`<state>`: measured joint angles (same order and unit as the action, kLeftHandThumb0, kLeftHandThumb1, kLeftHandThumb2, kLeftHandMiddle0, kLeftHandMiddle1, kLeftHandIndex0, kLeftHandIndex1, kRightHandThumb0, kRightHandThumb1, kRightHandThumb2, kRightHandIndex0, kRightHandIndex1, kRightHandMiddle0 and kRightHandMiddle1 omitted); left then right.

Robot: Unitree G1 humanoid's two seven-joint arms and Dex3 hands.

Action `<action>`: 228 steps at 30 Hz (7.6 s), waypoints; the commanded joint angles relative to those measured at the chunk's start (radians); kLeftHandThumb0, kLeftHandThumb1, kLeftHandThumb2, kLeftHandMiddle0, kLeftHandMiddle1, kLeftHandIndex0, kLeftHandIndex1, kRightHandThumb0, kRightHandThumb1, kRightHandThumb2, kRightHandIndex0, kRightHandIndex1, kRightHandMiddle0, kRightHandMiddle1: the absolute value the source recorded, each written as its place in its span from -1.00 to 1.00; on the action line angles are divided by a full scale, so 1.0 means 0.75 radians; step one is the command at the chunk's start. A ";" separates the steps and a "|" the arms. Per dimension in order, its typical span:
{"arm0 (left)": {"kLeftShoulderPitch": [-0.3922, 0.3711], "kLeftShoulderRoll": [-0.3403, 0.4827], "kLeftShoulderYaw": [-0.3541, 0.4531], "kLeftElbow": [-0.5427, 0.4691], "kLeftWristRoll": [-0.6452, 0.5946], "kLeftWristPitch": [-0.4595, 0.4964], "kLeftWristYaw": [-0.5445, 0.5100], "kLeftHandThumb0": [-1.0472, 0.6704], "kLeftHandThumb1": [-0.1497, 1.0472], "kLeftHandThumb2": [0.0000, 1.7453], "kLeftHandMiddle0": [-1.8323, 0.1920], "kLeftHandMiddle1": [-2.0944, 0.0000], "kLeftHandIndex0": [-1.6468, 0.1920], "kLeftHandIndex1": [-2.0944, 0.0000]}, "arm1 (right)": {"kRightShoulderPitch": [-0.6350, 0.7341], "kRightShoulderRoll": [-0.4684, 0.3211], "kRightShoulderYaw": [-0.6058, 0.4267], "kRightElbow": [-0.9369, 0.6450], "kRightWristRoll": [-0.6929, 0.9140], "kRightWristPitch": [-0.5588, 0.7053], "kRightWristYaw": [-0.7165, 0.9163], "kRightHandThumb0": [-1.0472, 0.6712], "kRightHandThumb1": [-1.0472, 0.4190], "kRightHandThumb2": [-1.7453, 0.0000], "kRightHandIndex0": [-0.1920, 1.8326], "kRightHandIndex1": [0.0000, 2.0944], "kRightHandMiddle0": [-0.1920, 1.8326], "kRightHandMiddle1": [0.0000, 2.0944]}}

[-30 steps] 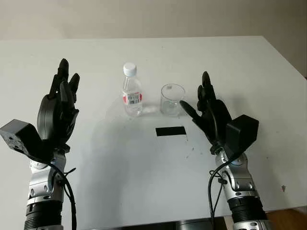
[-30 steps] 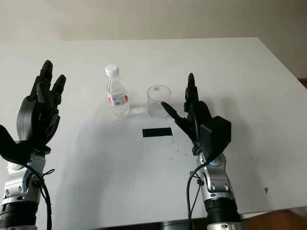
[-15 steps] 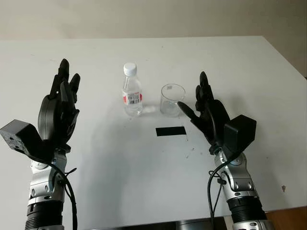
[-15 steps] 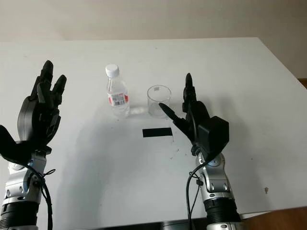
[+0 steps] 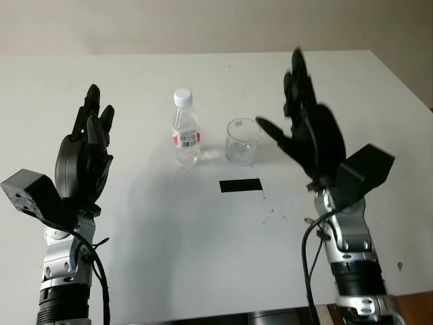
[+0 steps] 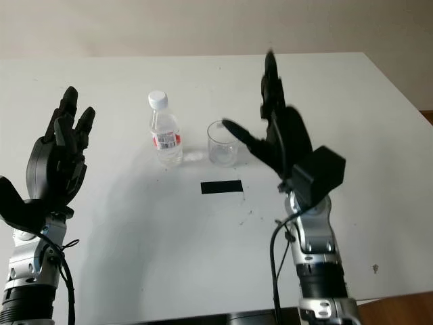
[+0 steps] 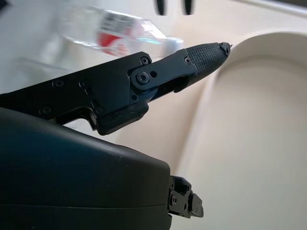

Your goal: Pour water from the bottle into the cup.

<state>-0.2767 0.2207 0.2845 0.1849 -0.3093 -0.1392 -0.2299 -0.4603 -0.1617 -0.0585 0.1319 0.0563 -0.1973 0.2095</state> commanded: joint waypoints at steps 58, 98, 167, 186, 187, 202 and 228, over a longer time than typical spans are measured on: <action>0.040 -0.031 -0.017 -0.029 0.018 -0.015 0.018 -0.79 1.00 -0.31 1.00 0.57 0.77 1.00 | -0.730 0.200 0.215 1.093 -0.253 -0.233 -0.122 -0.90 -0.87 0.94 -1.00 -1.00 -1.00 -1.00; 0.098 -0.087 -0.025 -0.131 -0.013 -0.017 0.018 -0.80 1.00 -0.33 1.00 0.60 0.81 1.00 | -0.759 0.290 0.247 1.434 -0.346 -0.172 -0.183 -0.92 -0.90 0.94 -1.00 -1.00 -1.00 -1.00; 0.066 -0.097 -0.026 -0.076 -0.013 -0.049 0.026 -0.78 1.00 -0.31 1.00 0.55 0.79 1.00 | -0.593 0.094 -0.095 0.114 0.392 0.596 0.209 -0.03 -1.00 0.69 0.43 1.00 0.10 1.00; 0.081 -0.085 -0.018 -0.084 -0.016 -0.053 0.020 -0.80 1.00 -0.34 1.00 0.59 0.80 1.00 | -0.879 -0.329 -0.065 0.796 -0.122 0.093 -0.040 0.05 -1.00 0.77 0.51 1.00 0.28 1.00; 0.081 -0.084 -0.017 -0.083 -0.016 -0.053 0.018 -0.79 1.00 -0.34 1.00 0.59 0.80 1.00 | -0.883 -0.335 -0.063 0.811 -0.132 0.085 -0.046 0.05 -1.00 0.76 0.50 1.00 0.28 1.00; 0.092 -0.087 -0.018 -0.100 -0.019 -0.042 0.021 -0.79 1.00 -0.33 1.00 0.59 0.81 1.00 | -0.878 -0.449 0.118 1.063 -0.471 -0.118 -0.295 0.06 -1.00 0.83 0.26 1.00 0.19 1.00; 0.101 -0.076 -0.016 -0.108 -0.012 -0.036 0.020 -0.79 1.00 -0.33 1.00 0.57 0.79 1.00 | -0.858 -0.529 0.459 1.399 -0.840 -0.115 -0.488 0.15 -1.00 0.90 -0.30 1.00 -0.59 1.00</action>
<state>-0.2111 0.1559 0.2687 0.1192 -0.3180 -0.1687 -0.2120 -1.0920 -0.5337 0.2752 1.1805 -0.5635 -0.2855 -0.1422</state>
